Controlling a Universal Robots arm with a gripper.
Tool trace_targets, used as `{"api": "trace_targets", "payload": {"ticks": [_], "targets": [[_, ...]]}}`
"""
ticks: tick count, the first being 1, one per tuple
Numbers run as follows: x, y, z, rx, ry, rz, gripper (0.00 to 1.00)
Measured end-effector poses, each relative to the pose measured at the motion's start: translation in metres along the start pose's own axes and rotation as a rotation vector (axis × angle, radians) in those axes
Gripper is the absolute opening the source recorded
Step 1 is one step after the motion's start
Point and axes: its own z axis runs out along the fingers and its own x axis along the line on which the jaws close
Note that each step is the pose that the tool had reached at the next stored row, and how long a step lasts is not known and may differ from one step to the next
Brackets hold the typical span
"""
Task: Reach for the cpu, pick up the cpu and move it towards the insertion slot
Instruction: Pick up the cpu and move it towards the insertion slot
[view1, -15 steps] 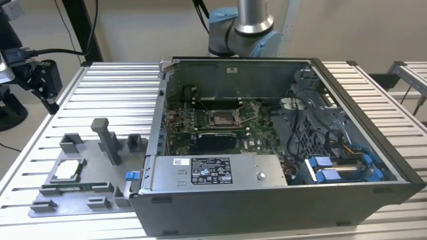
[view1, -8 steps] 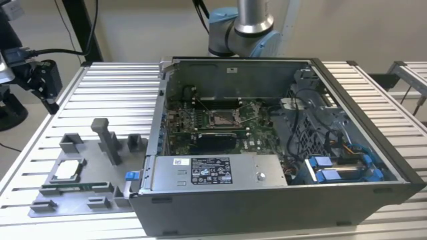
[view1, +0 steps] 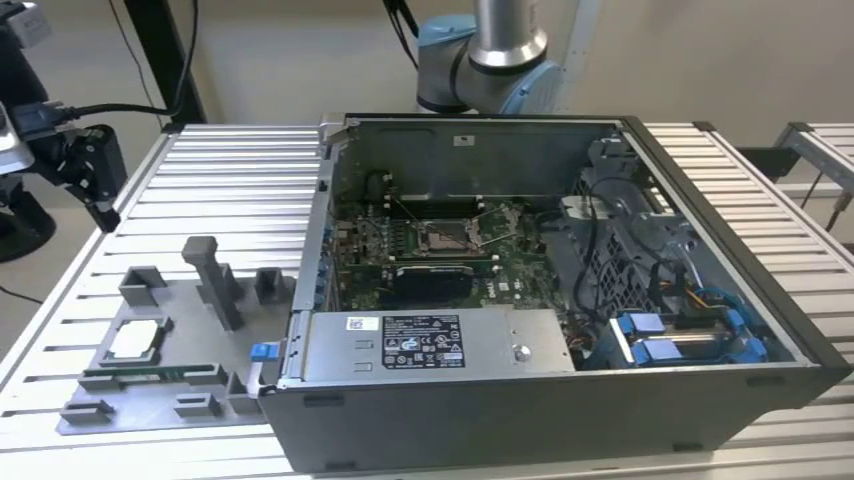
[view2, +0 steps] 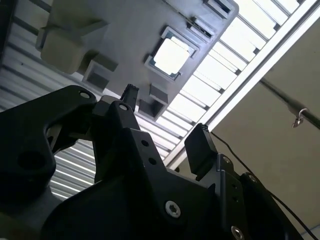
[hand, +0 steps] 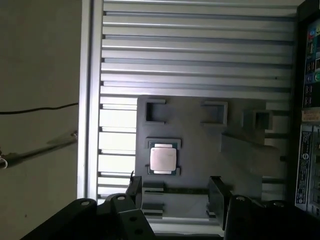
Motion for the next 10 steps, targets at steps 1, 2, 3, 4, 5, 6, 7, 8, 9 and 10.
{"api": "trace_targets", "payload": {"ticks": [1, 2, 3, 4, 5, 6, 7, 8, 9, 10], "targets": [[0.0, -0.0001, 0.0016, 0.0, 0.0, 0.0, 1.0], [0.0, -0.0001, 0.0031, 0.0, 0.0001, 0.0, 1.0], [0.0, -0.0002, 0.0048, 0.0, 0.0, 0.0, 1.0], [0.0, -0.0002, 0.0065, 0.0, 0.0, 0.0, 1.0], [0.0, -0.0003, 0.0082, 0.0, 0.0001, 0.0, 1.0], [0.0, -0.0004, 0.01, 0.0, -0.0001, 0.0, 1.0], [0.0, -0.0004, 0.0119, -0.0001, -0.0001, 0.0, 1.0], [0.0, -0.0005, 0.0135, -0.0001, -0.0001, 0.0, 1.0], [0.0, -0.0006, 0.0153, -0.0001, -0.0001, 0.0, 1.0], [0.0001, -0.0006, 0.0168, 0.0, 0.0, 0.0, 1.0]]}}
